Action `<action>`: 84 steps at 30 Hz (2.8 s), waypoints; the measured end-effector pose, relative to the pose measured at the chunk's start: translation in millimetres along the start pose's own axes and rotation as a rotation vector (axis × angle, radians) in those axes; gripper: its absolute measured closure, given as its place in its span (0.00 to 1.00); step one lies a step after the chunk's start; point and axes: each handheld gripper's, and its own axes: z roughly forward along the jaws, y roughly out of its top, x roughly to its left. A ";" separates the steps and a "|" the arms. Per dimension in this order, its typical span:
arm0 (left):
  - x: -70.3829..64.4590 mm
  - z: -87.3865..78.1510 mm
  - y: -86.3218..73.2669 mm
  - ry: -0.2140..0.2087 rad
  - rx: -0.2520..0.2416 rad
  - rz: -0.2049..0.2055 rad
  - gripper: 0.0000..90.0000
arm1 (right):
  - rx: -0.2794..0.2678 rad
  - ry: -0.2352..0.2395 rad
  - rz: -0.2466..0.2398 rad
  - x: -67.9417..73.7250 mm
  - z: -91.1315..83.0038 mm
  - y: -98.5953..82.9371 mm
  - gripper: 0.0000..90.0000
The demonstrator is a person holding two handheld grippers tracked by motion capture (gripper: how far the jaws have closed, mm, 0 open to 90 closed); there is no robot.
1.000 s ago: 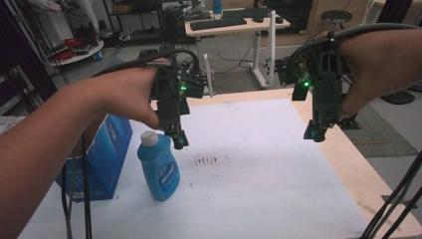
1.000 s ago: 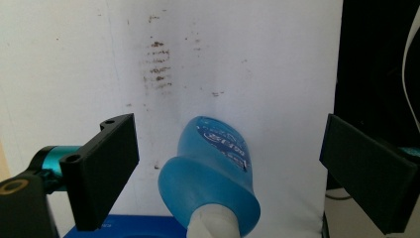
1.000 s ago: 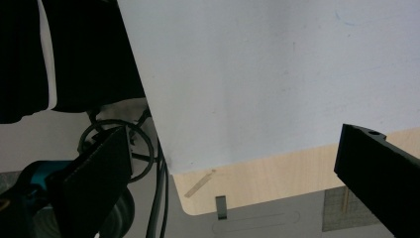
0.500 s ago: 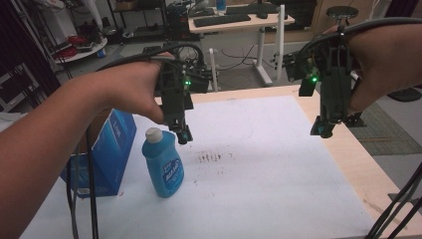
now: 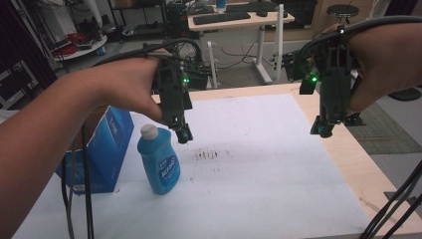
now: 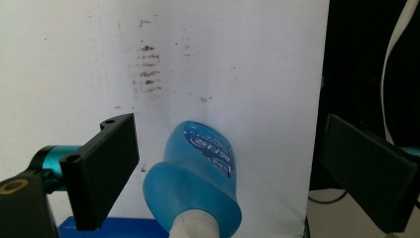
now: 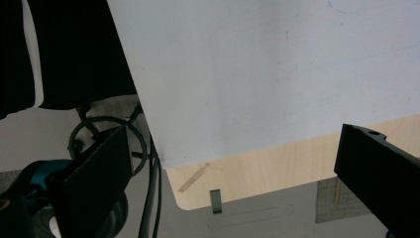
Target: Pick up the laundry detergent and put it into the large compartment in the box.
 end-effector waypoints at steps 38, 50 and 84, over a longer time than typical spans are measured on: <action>10.8 -3.3 -78.3 -0.020 -0.042 -0.769 0.09 | 0.009 -0.005 -0.034 6.1 -2.7 22.3 0.01; 20.1 30.3 -85.9 -0.045 -0.026 -0.785 0.09 | 0.022 -0.005 -0.050 2.4 0.2 26.8 0.01; 30.8 78.5 -79.2 -0.022 0.057 -0.816 0.09 | 0.008 -0.008 -0.041 0.3 8.8 27.1 0.01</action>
